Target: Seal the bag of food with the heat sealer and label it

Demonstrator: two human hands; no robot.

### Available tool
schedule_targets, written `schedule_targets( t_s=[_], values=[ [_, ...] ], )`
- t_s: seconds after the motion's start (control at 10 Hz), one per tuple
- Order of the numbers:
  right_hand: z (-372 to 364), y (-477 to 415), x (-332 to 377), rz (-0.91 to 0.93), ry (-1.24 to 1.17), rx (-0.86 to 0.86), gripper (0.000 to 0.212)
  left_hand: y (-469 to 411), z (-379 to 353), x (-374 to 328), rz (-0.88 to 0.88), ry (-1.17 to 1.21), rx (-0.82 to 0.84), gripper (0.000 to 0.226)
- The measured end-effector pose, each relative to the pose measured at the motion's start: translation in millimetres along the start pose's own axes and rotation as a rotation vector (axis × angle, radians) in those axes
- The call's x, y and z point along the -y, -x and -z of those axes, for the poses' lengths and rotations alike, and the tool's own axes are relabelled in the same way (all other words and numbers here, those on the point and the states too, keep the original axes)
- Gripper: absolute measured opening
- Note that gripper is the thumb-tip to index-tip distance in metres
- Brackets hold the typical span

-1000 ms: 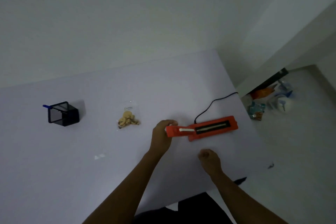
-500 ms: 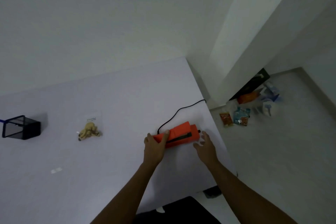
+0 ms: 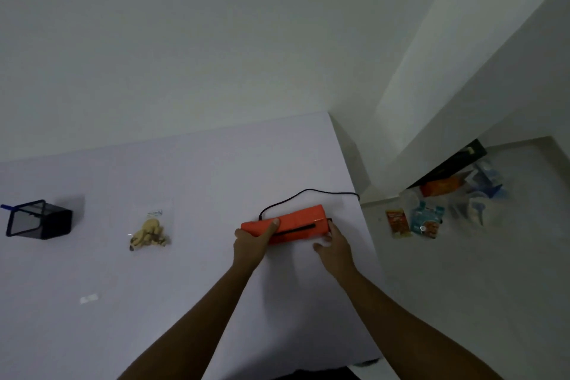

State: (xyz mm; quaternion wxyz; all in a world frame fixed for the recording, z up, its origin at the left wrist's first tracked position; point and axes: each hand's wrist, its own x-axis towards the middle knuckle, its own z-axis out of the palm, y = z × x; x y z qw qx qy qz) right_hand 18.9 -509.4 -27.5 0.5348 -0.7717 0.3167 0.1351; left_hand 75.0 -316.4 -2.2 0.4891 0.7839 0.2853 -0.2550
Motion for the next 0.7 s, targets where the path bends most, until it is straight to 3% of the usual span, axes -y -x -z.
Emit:
schedule_targets(
  t_s=[0.4,0.6,0.7],
  values=[
    [-6.8,-101.4,69.9,0.081,0.102,0.1,0.063,-79.9,7.7,-87.4,-0.013,-0.032,-0.056,0.112],
    [6.3,-99.3,84.0,0.115,0.314,0.122,0.039,-78.0,12.8,-94.2,0.01,-0.104,-0.062,0.121],
    [25.2,-99.1,106.0,0.086,0.399,0.048,0.05,-63.0,32.0,-106.6,-0.117,-0.202,-0.106,0.128]
  ],
)
